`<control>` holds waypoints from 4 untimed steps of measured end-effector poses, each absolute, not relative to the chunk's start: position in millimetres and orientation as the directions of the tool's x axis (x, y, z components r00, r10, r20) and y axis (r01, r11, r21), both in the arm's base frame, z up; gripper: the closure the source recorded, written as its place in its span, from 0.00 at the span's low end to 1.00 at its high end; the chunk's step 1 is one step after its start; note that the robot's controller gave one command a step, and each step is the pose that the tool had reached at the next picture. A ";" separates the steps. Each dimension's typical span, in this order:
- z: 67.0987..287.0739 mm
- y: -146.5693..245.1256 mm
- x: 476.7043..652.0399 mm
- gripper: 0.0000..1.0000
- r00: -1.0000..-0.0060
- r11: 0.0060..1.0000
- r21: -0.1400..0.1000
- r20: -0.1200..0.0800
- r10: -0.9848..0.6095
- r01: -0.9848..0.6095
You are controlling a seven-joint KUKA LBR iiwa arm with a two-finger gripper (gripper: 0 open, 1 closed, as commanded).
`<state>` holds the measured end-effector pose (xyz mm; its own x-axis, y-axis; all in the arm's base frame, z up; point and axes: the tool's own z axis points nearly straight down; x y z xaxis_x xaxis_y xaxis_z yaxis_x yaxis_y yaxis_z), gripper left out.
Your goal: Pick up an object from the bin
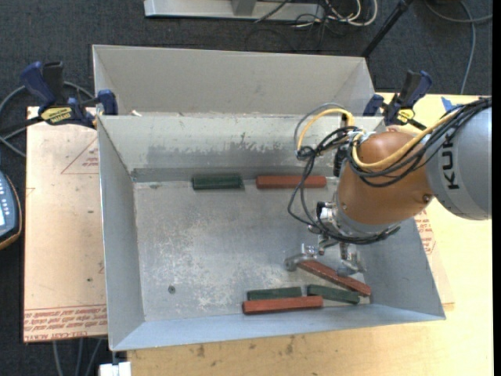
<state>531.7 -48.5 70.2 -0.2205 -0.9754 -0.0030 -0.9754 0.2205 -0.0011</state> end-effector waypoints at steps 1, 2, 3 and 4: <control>73.0 -127.4 516.7 0.00 0.202 -0.202 -0.009 -0.011 -0.979 -0.979; 74.3 -123.1 518.5 1.00 0.205 -0.205 -0.014 -0.016 -0.979 -0.979; 191.3 -123.5 521.1 1.00 0.180 -0.180 -0.009 0.000 -0.984 -0.984; 237.3 -91.2 547.7 1.00 0.493 -0.493 -0.006 -0.001 -0.870 -0.870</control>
Offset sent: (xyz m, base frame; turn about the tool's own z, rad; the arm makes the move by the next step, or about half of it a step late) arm -0.0176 -0.0863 -0.0002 -0.4287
